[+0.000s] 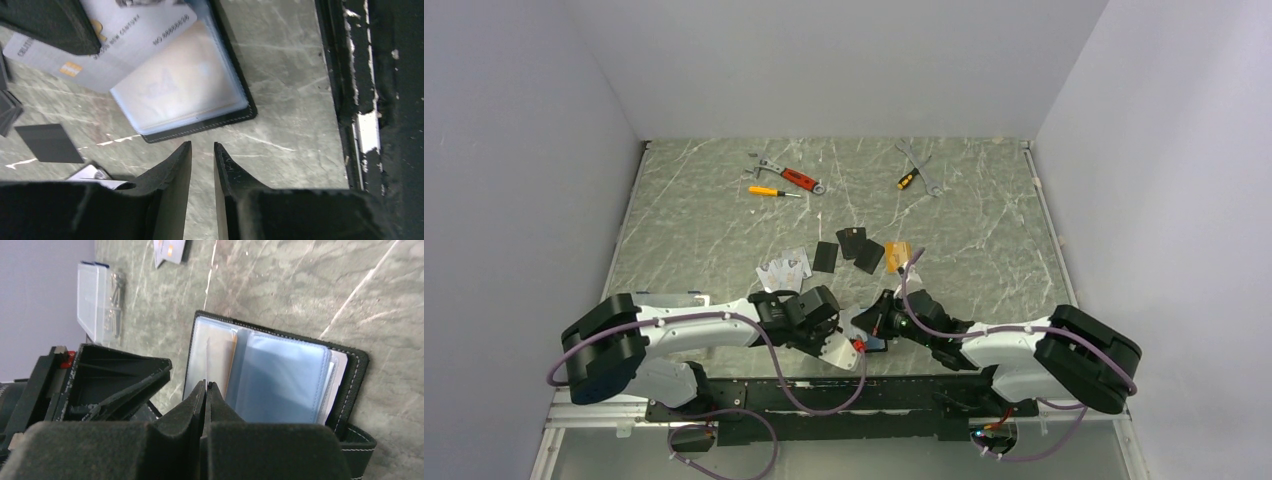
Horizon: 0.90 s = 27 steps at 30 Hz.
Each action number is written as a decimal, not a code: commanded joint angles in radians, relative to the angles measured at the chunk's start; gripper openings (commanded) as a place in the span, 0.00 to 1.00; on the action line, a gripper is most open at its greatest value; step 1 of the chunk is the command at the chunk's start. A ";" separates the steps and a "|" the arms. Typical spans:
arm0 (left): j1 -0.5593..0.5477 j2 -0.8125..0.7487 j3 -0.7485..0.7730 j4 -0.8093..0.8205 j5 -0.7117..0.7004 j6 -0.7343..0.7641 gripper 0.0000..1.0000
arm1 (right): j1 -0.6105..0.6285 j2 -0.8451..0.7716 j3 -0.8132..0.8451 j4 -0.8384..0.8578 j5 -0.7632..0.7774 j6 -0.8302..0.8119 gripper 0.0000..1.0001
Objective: Put the credit cards into the card holder
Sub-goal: Insert the credit card into the card holder.
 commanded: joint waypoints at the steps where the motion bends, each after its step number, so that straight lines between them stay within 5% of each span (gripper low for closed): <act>1: 0.002 0.022 0.048 0.054 -0.005 0.086 0.30 | -0.011 -0.053 0.001 -0.001 0.091 0.008 0.00; 6: -0.006 0.034 0.001 0.092 -0.031 0.212 0.30 | -0.019 -0.008 -0.040 0.070 0.094 0.063 0.00; 27: -0.023 0.102 -0.006 0.072 0.037 0.235 0.24 | -0.037 0.114 -0.059 0.266 0.123 0.137 0.00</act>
